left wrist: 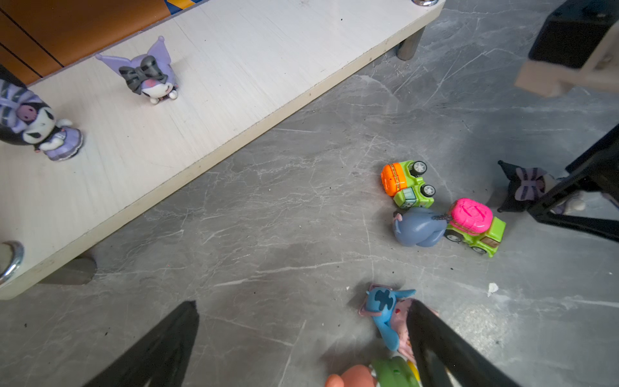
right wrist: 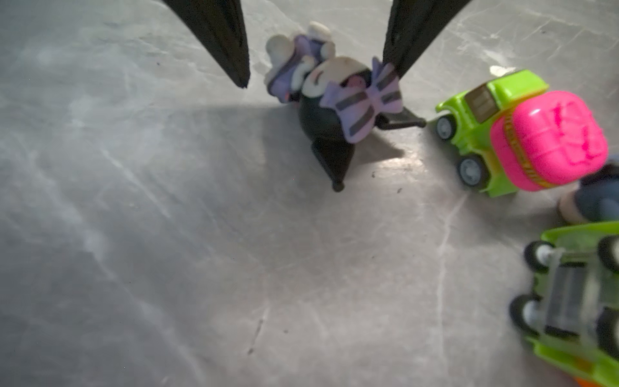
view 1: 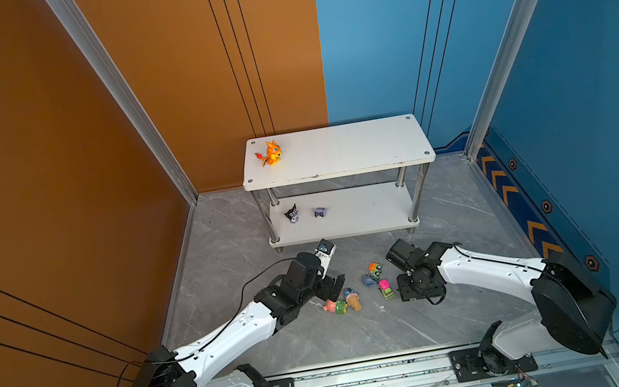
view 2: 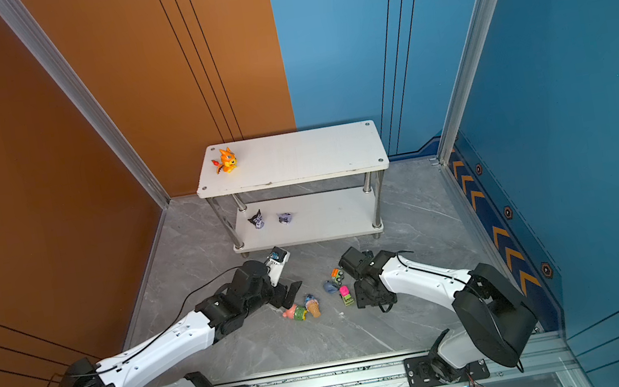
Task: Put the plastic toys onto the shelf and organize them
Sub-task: 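Carry the Kuromi figure with the right gripper toward the lower shelf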
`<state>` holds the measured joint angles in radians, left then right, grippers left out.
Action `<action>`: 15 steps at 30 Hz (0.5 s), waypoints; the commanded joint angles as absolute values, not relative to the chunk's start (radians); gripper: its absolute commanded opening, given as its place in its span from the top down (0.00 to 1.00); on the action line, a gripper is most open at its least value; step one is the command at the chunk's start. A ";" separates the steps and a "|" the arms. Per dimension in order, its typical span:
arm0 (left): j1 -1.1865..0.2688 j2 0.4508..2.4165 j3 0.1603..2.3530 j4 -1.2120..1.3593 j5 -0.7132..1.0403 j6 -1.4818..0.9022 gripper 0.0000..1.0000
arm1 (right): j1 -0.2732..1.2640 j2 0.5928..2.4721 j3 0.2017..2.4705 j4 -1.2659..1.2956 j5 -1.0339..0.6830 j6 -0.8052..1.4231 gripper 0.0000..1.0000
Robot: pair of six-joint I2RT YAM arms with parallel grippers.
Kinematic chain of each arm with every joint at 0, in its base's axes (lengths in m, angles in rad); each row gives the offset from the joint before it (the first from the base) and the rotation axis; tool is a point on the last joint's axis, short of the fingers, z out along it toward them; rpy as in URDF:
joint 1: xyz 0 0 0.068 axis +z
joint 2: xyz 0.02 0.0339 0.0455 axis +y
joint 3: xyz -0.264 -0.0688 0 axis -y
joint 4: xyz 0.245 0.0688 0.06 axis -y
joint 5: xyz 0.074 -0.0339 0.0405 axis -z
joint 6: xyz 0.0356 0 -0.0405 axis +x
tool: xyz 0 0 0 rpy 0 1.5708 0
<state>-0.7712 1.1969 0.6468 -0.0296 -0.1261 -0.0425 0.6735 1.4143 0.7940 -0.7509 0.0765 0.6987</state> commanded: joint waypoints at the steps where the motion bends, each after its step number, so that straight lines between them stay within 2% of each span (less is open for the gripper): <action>1: -0.781 1.193 0.660 -0.045 -0.133 -0.029 0.01 | 0.651 1.365 0.806 -0.821 0.106 0.646 0.32; 6: -0.782 1.199 0.658 -0.037 -0.130 -0.030 0.01 | 0.627 1.359 0.855 -0.842 0.080 0.504 0.28; 15: -0.782 1.181 0.662 -0.050 -0.134 -0.026 0.01 | 0.599 1.521 0.956 -0.900 -0.074 0.317 0.28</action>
